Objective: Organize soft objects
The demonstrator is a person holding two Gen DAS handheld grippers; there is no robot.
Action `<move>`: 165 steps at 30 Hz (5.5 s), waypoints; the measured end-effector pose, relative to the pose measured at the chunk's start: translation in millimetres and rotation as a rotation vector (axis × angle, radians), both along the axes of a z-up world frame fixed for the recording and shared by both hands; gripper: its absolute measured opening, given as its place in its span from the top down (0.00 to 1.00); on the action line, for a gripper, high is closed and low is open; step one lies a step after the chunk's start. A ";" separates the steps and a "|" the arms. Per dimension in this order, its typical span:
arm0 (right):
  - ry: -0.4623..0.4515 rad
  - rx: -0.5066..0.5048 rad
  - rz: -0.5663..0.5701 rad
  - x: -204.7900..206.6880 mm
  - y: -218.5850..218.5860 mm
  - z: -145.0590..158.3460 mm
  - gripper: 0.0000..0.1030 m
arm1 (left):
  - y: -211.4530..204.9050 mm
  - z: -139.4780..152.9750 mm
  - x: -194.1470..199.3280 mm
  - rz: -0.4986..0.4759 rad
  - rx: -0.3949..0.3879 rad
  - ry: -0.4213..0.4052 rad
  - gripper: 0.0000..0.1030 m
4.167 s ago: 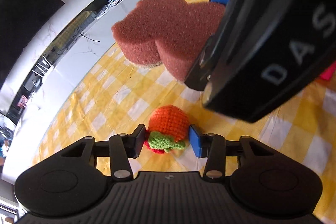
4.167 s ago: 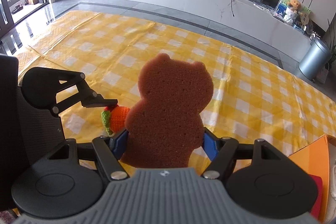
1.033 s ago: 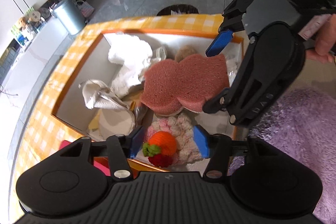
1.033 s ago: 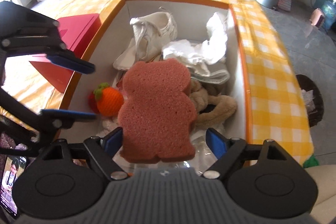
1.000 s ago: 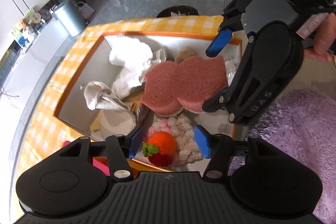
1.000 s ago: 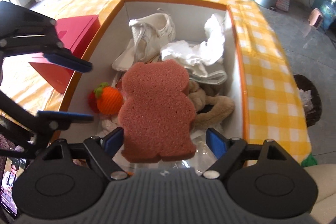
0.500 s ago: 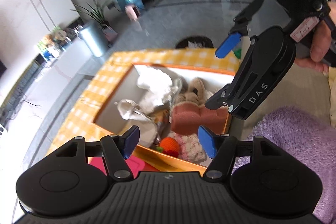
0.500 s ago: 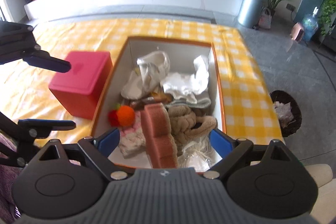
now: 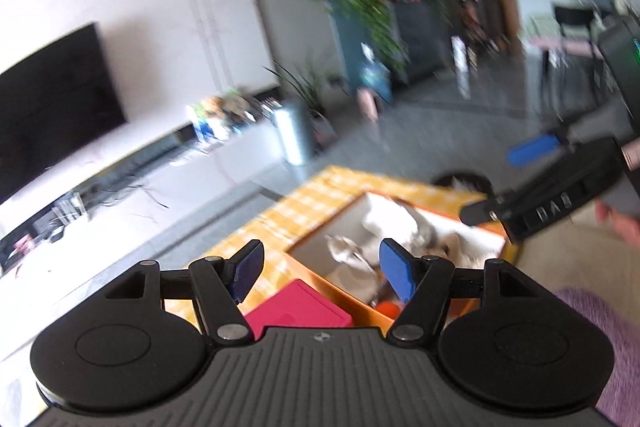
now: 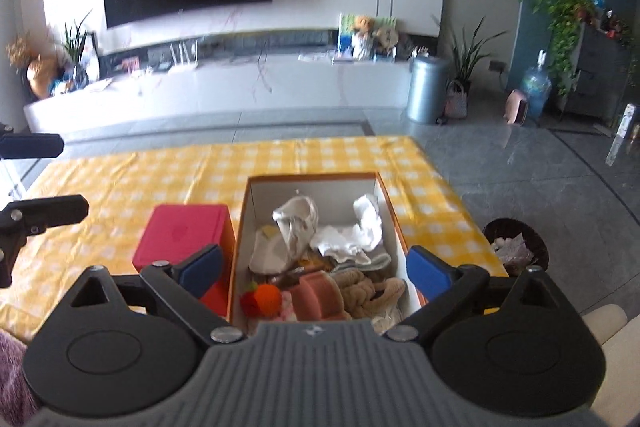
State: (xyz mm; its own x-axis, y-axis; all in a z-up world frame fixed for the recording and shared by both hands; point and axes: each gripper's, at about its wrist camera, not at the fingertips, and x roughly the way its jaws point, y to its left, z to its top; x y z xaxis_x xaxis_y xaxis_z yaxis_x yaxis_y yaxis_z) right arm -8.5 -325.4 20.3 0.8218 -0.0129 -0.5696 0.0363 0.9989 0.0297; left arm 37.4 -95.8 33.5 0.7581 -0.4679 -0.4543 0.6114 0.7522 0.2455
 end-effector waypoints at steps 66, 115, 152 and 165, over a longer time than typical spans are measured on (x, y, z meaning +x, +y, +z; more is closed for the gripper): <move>-0.095 0.001 -0.145 -69.6 80.9 -128.4 0.04 | 87.4 -97.7 -53.3 0.549 -0.124 0.142 0.08; -0.102 0.003 -0.148 -71.0 81.5 -127.8 0.04 | 88.5 -93.3 -58.9 0.567 -0.127 0.135 0.08; -0.105 0.004 -0.150 -71.5 81.8 -128.4 0.04 | 86.0 -90.3 -65.8 0.579 -0.116 0.136 0.08; -0.106 0.005 -0.150 -71.6 81.9 -128.7 0.04 | 83.8 -91.1 -65.7 0.582 -0.113 0.132 0.08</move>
State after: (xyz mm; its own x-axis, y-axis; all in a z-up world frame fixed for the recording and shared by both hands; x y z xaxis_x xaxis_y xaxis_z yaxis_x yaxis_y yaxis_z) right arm -80.1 -243.6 -108.4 0.8662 -0.1372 -0.4806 0.1812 0.9824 0.0460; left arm -28.3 -12.1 -57.6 0.8447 -0.0437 -0.5334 0.1114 0.9892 0.0953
